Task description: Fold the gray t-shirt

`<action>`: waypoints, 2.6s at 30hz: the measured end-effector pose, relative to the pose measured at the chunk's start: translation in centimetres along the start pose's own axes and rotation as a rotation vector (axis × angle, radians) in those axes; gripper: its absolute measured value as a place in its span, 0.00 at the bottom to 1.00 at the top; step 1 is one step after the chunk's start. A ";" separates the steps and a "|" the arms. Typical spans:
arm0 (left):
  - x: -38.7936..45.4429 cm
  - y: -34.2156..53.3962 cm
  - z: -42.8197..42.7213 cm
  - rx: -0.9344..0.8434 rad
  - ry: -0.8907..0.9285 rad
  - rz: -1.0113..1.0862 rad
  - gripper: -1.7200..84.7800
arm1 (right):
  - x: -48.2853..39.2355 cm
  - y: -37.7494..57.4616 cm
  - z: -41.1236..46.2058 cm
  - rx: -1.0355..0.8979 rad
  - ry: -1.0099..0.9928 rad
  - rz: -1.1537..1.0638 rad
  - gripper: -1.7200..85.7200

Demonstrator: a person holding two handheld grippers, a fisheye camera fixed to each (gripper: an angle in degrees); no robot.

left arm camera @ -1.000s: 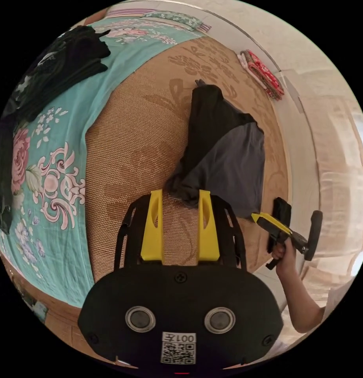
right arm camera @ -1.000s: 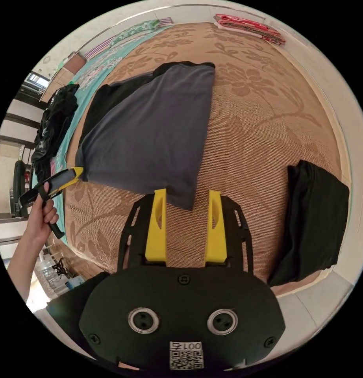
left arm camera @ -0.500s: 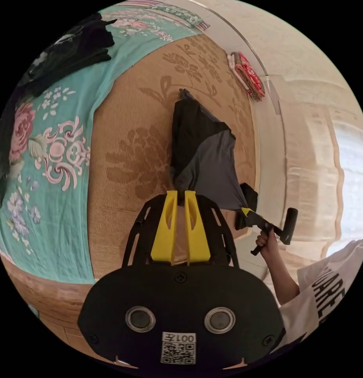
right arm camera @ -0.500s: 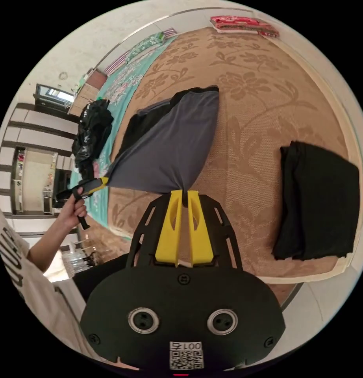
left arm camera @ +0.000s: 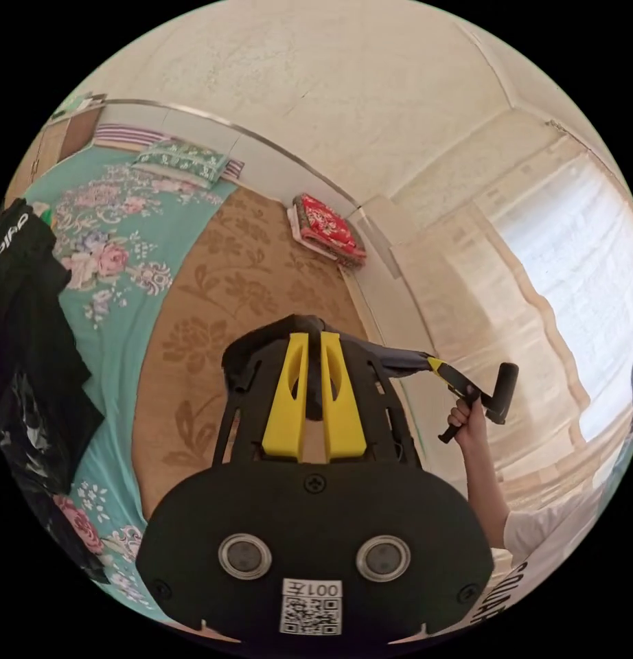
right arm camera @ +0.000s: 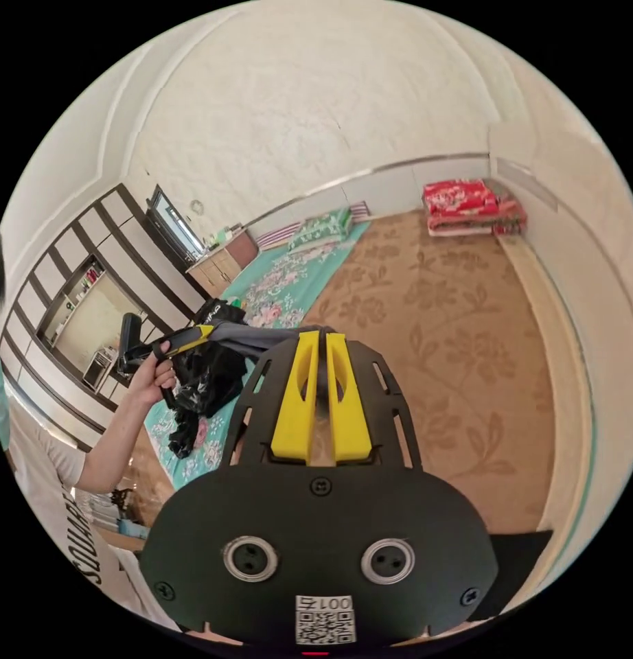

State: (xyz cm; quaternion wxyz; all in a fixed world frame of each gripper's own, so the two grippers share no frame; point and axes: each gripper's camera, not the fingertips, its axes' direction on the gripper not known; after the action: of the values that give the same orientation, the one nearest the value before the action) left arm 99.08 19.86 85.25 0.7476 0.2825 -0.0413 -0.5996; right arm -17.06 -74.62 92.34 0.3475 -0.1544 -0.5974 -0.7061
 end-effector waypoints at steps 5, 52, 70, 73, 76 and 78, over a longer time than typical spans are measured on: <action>2.3 0.7 -1.9 -0.020 -0.034 0.046 0.00 | -1.4 1.5 -1.7 -0.021 0.005 -0.055 0.03; 7.6 13.7 14.5 -0.578 -0.424 0.102 0.11 | -9.8 18.6 17.8 -0.593 0.427 -0.205 0.13; 7.8 14.3 19.1 -0.618 -0.379 0.193 0.03 | -10.2 17.9 20.1 -0.540 0.358 -0.193 0.04; 8.1 14.2 19.8 -0.582 -0.434 0.249 0.01 | -9.4 18.0 18.3 -0.488 0.364 -0.135 0.04; 7.5 14.5 21.0 -0.586 -0.469 0.282 0.00 | -7.5 19.2 18.8 -0.517 0.367 -0.069 0.04; 6.7 15.3 22.1 -0.606 -0.487 0.293 0.01 | -6.1 20.6 20.5 -0.566 0.365 -0.039 0.04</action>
State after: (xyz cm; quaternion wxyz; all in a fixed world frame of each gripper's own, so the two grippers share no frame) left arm 105.46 7.29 109.09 0.8427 -0.1094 -0.0783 -0.5213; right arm -2.89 -54.16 108.54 0.3783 -0.1044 -0.3085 -0.8665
